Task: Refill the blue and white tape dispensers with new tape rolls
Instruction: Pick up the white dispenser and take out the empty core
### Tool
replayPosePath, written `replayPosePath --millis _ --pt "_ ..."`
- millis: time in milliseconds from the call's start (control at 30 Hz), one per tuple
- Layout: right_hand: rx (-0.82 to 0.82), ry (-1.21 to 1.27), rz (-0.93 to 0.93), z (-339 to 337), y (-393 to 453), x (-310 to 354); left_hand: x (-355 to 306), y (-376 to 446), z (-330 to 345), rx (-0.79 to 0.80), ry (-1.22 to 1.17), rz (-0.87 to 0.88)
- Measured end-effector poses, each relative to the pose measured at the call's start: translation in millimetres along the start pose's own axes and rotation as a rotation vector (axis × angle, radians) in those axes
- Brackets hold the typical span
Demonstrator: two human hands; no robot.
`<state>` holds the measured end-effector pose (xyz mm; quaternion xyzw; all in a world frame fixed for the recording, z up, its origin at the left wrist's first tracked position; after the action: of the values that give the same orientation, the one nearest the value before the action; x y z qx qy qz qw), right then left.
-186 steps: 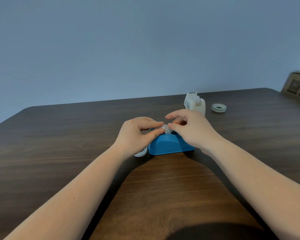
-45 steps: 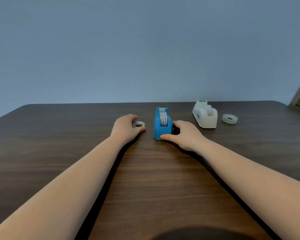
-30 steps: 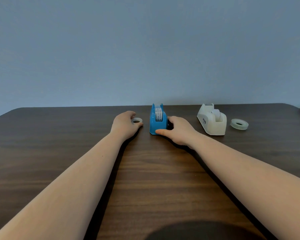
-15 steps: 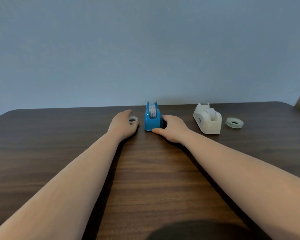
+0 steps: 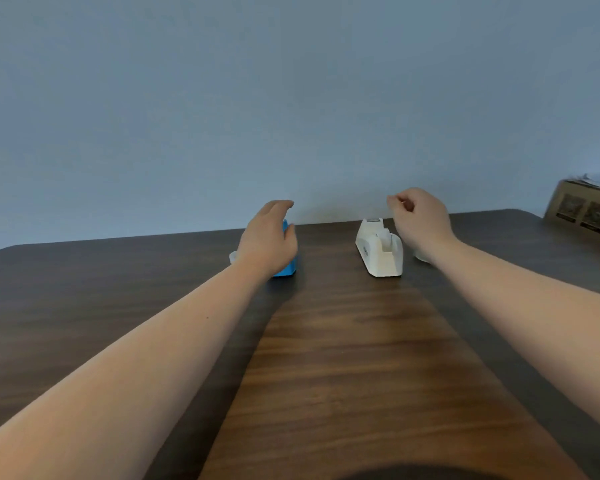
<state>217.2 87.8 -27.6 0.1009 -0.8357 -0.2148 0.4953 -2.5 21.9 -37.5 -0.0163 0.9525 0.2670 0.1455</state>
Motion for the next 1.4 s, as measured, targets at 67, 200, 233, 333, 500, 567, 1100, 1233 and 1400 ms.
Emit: replayPosePath --millis 67,200,233,333,500,567,1100,1233,1400 --pt "0.06 -0.012 0.061 0.2 7.6 -10.0 -18.1 1.2 7.1 0.027 0.004 0.051" --pt "0.186 -0.01 0.134 9.4 19.9 -21.4 -57.1 4.9 24.1 0.133 -0.014 0.112" --pt "0.215 0.025 0.159 12.5 22.8 -23.8 -65.7 6.4 29.3 0.18 -0.012 0.118" --pt "0.304 0.19 0.272 21.0 32.7 -31.0 -85.4 11.3 46.4 0.296 -0.003 0.121" --pt "0.383 0.274 0.405 27.0 45.3 -41.9 -102.0 14.8 67.9 0.388 -0.031 0.066" --pt "0.39 0.274 0.414 29.3 46.4 -44.9 -101.6 17.2 71.9 0.37 -0.032 0.039" --pt "0.32 0.063 0.285 -2.5 -5.3 -43.4 -97.5 -21.0 42.8 0.398 -0.051 0.018" --pt "0.365 0.03 0.242 -21.9 -33.1 -39.0 -92.9 -37.9 31.8 0.411 -0.068 0.049" --pt "0.464 0.07 0.214 -44.9 -67.8 -35.2 -86.3 -56.2 9.6 0.547 -0.242 0.019"
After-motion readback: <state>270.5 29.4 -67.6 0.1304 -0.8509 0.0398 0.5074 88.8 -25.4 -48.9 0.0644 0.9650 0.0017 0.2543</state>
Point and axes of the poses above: each hand's wrist, its own y-axis towards the middle knuckle, its own z-axis out of the palm, x = y × z, the point moved 1 cm from there along y, towards the middle knuckle, and after that the axes turned 11 degrees about y, right-handed, at the moved point
